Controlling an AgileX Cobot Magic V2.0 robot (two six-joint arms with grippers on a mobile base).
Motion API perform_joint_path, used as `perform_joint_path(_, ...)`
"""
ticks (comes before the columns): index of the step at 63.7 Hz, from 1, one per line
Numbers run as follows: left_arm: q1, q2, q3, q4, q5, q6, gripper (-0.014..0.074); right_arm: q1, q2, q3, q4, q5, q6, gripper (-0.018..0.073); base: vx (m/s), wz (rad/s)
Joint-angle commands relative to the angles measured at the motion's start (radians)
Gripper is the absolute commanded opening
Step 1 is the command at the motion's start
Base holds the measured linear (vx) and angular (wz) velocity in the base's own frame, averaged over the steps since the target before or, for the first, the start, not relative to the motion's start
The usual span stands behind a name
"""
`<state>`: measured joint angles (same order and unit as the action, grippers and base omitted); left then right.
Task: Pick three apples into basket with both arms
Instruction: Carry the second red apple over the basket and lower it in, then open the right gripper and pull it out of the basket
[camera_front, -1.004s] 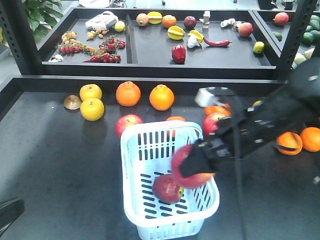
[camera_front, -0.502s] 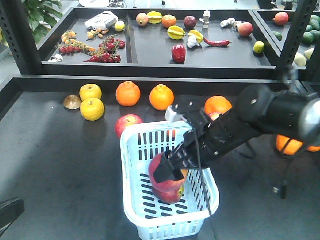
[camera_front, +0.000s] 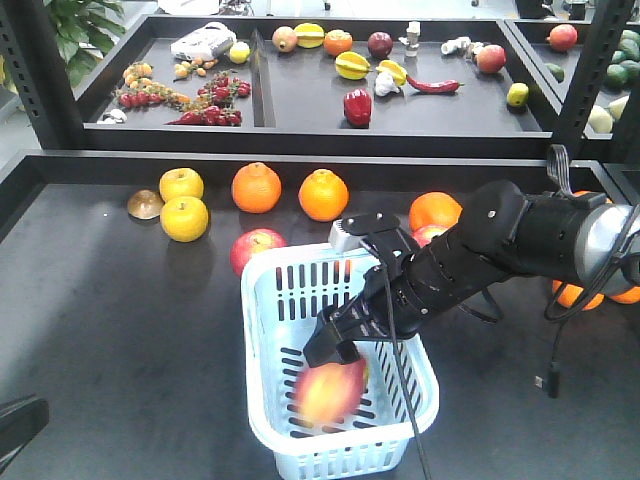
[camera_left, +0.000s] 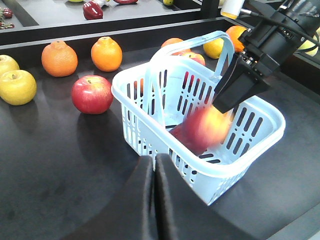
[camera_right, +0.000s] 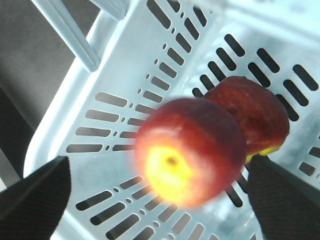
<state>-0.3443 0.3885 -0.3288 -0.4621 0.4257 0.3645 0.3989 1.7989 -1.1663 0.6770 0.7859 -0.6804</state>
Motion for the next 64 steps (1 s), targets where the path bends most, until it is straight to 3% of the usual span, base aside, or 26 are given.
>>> perform_joint_path(1, -0.002, 0.006, -0.024, -0.022, -0.055, -0.009, -0.0006, -0.002, -0.045, -0.026, 0.031, -0.009, -0.026, 0.072, 0.0, 0.0)
perform_joint_path(20, -0.002, 0.006, -0.024, -0.022, -0.055, -0.009, -0.0006, -0.004, -0.071, -0.026, 0.016, 0.081, -0.048, 0.0638, 0.0, 0.0)
perform_joint_path(30, -0.002, 0.006, -0.024, -0.022, -0.055, -0.009, -0.0006, -0.004, -0.123, -0.026, -0.051, 0.187, -0.012, 0.0516, 0.0, 0.0)
perform_joint_path(37, -0.002, 0.006, -0.024, -0.022, -0.055, -0.009, -0.0006, -0.005, -0.185, -0.026, -0.134, 0.217, 0.091, 0.0343, 0.0, 0.0)
perform_joint_path(48, -0.002, 0.006, -0.024, -0.022, -0.055, -0.009, -0.0006, -0.007, -0.296, -0.025, -0.352, 0.279, 0.267, -0.0008, 0.0, 0.0)
perform_joint_path(56, -0.002, 0.006, -0.024, -0.022, -0.055, -0.009, -0.0006, -0.059, -0.362, -0.024, -0.557, 0.296, 0.481, -0.001, 0.0, 0.0)
perform_joint_path(64, -0.002, 0.006, -0.024, -0.022, -0.055, -0.009, -0.0006, -0.168, -0.407, -0.024, -0.696, 0.332, 0.584, -0.0009, 0.0, 0.0)
